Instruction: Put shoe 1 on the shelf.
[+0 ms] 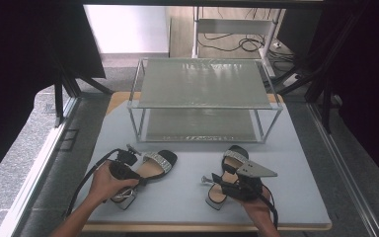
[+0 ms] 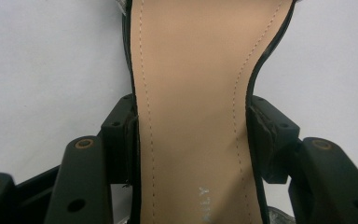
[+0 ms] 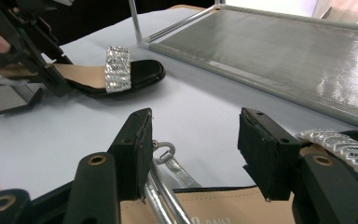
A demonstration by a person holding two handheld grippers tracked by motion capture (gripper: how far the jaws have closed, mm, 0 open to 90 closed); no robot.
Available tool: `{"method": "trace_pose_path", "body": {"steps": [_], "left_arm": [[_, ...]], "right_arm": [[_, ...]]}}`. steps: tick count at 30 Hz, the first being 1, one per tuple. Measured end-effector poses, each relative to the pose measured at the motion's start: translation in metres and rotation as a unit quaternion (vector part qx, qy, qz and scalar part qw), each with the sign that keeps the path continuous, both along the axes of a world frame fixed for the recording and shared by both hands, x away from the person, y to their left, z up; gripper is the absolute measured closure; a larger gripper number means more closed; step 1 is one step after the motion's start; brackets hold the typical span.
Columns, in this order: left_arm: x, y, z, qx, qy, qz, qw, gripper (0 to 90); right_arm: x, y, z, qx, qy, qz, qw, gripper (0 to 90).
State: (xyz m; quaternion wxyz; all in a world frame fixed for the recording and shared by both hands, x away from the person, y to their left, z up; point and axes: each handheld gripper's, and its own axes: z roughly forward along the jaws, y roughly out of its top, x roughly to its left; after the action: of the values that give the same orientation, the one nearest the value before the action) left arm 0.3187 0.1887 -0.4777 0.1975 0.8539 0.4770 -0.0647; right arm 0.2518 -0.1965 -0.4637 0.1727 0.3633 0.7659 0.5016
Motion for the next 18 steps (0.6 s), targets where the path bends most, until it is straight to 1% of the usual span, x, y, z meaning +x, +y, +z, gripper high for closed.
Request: {"method": "trace_pose_path", "body": {"steps": [1, 2, 3, 4, 5, 6, 7, 8, 9, 10, 11, 12, 14, 15, 16, 18], "left_arm": [[-0.001, 0.004, 0.006, -0.016, -0.004, 0.0, 0.9999, 42.7], [-0.001, 0.006, 0.011, -0.027, -0.007, 0.001, 0.9996, 42.7], [-0.001, 0.006, 0.011, -0.027, -0.007, 0.001, 0.9996, 42.7], [-0.002, 0.008, 0.015, -0.036, -0.011, 0.002, 0.9993, 42.7], [-0.003, 0.011, 0.027, -0.055, -0.022, 0.003, 0.9983, 42.7], [-0.003, 0.011, 0.027, -0.055, -0.022, 0.003, 0.9983, 42.7], [-0.004, 0.013, 0.037, -0.068, -0.031, 0.002, 0.9972, 42.7], [-0.004, 0.013, 0.037, -0.068, -0.031, 0.002, 0.9972, 42.7], [-0.005, 0.014, 0.052, -0.086, -0.045, -0.001, 0.9953, 42.7], [-0.005, 0.014, 0.052, -0.086, -0.045, -0.001, 0.9953, 42.7], [-0.006, 0.013, 0.065, -0.096, -0.062, -0.004, 0.9934, 42.7], [-0.006, 0.013, 0.065, -0.096, -0.062, -0.004, 0.9934, 42.7], [-0.007, 0.01, 0.079, -0.103, -0.079, -0.008, 0.9915, 42.7], [-0.007, 0.009, 0.084, -0.107, -0.082, -0.011, 0.9909, 42.7], [-0.006, 0.007, 0.089, -0.112, -0.087, -0.013, 0.9897, 42.7], [-0.004, 0.003, 0.1, -0.116, -0.097, -0.019, 0.9883, 42.8]], "right_arm": [[0.0, -0.002, 0.001, 0.002, -0.001, -0.002, 1.0, 44.9], [0.0, -0.003, 0.002, 0.003, -0.001, -0.003, 1.0, 44.9], [0.0, -0.004, 0.002, 0.004, -0.002, -0.004, 1.0, 45.0], [0.0, -0.004, 0.002, 0.004, -0.002, -0.004, 1.0, 45.0], [-0.001, -0.006, 0.003, 0.006, -0.003, -0.006, 1.0, 45.0], [-0.001, -0.006, 0.003, 0.006, -0.003, -0.006, 1.0, 45.0], [-0.002, -0.007, 0.003, 0.007, -0.003, -0.006, 1.0, 45.0], [-0.002, -0.007, 0.003, 0.007, -0.003, -0.006, 1.0, 45.0], [-0.003, -0.008, 0.004, 0.006, -0.004, -0.006, 1.0, 44.9], [-0.003, -0.008, 0.004, 0.006, -0.004, -0.006, 1.0, 44.9], [-0.004, -0.009, 0.004, 0.007, -0.004, -0.008, 0.9999, 44.9], [-0.004, -0.009, 0.004, 0.007, -0.004, -0.008, 0.9999, 44.9], [-0.004, -0.011, 0.004, 0.008, -0.003, -0.009, 0.9999, 45.0], [-0.004, -0.012, 0.004, 0.008, -0.003, -0.01, 0.9999, 45.1], [-0.004, -0.012, 0.004, 0.008, -0.001, -0.011, 0.9999, 45.3], [-0.004, -0.014, 0.004, 0.01, -0.001, -0.011, 0.9999, 45.2]]}}
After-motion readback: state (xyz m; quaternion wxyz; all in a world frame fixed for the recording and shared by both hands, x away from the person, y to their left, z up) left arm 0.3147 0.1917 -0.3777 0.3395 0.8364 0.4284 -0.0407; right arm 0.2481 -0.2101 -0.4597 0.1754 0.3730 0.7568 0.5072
